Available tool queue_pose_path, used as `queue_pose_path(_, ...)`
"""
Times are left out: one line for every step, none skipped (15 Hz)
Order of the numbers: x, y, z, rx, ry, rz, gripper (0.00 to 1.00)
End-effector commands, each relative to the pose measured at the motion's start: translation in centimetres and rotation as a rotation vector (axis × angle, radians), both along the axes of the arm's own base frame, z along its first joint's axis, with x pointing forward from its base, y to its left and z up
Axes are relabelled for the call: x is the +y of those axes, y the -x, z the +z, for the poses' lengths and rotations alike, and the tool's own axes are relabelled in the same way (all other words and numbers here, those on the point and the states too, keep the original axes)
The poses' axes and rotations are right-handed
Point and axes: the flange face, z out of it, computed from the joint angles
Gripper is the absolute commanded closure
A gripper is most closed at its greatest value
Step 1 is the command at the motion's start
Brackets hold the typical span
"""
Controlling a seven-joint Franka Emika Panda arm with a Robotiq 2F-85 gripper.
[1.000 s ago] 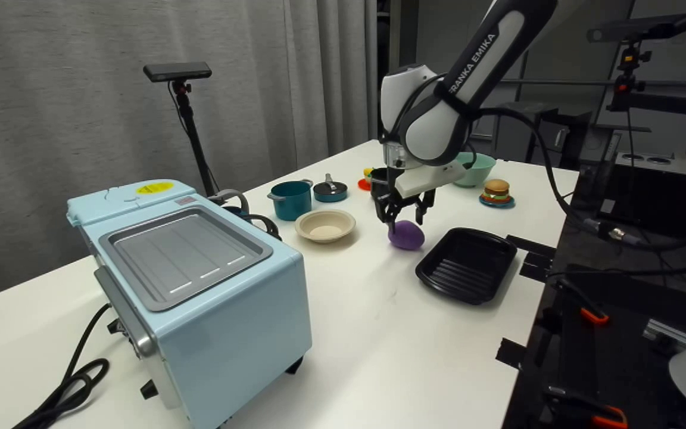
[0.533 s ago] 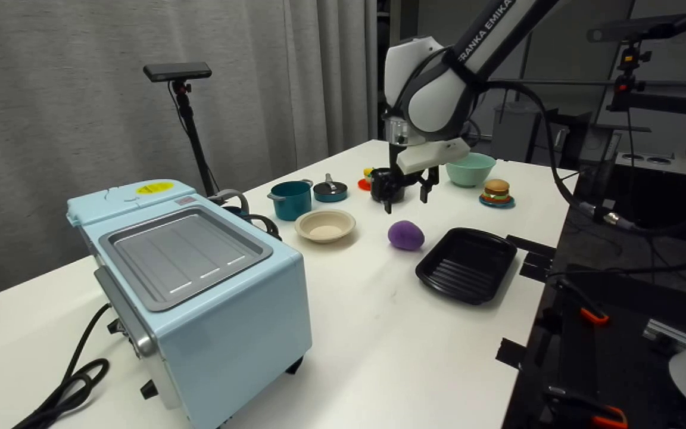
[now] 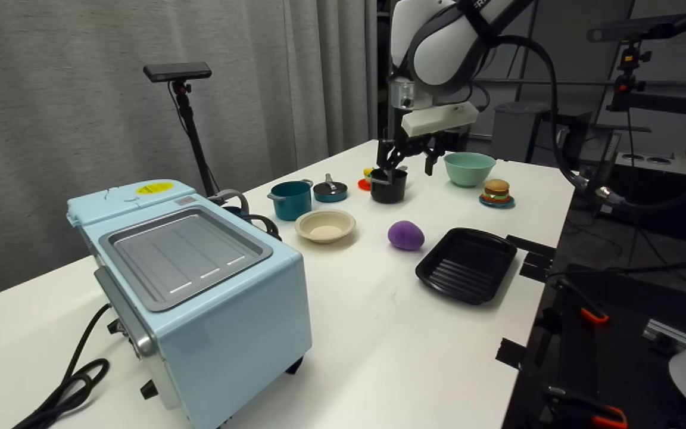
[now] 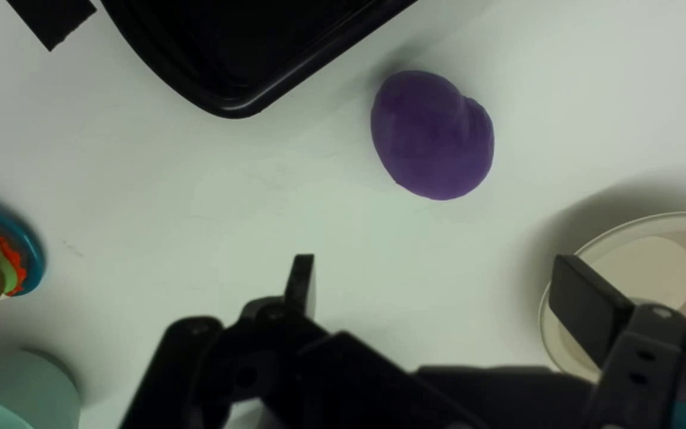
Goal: Take the purple object in the bowl and put it on the table
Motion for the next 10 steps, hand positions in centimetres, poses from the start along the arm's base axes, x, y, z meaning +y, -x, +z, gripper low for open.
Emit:
queue_pose_path(-0.32, 0.20, 1.77, 0.005, 0.001, 0.005, 0.00)
queue_pose_path(-0.35, 0.18, 1.95, 0.005, 0.000, 0.004, 0.00)
queue_pose_path(-0.40, 0.15, 2.10, 0.007, -0.003, 0.000, 0.00)
queue_pose_path(-0.22, 0.15, 2.04, 0.008, -0.005, -0.001, 0.00)
queue_pose_path(-0.14, -0.01, 1.11, 0.001, 0.000, -0.005, 0.00)
queue_pose_path(-0.12, -0.01, 1.17, 0.001, 0.000, -0.004, 0.00)
queue_pose_path(-0.08, -0.02, 1.20, 0.001, 0.000, -0.004, 0.00)
queue_pose_path(-0.05, -0.03, 1.21, 0.001, 0.000, -0.003, 0.00)
queue_pose_path(-0.04, -0.03, 1.21, 0.001, 0.000, -0.003, 0.00)
queue_pose_path(-0.03, -0.03, 1.21, 0.001, 0.000, -0.003, 0.00)
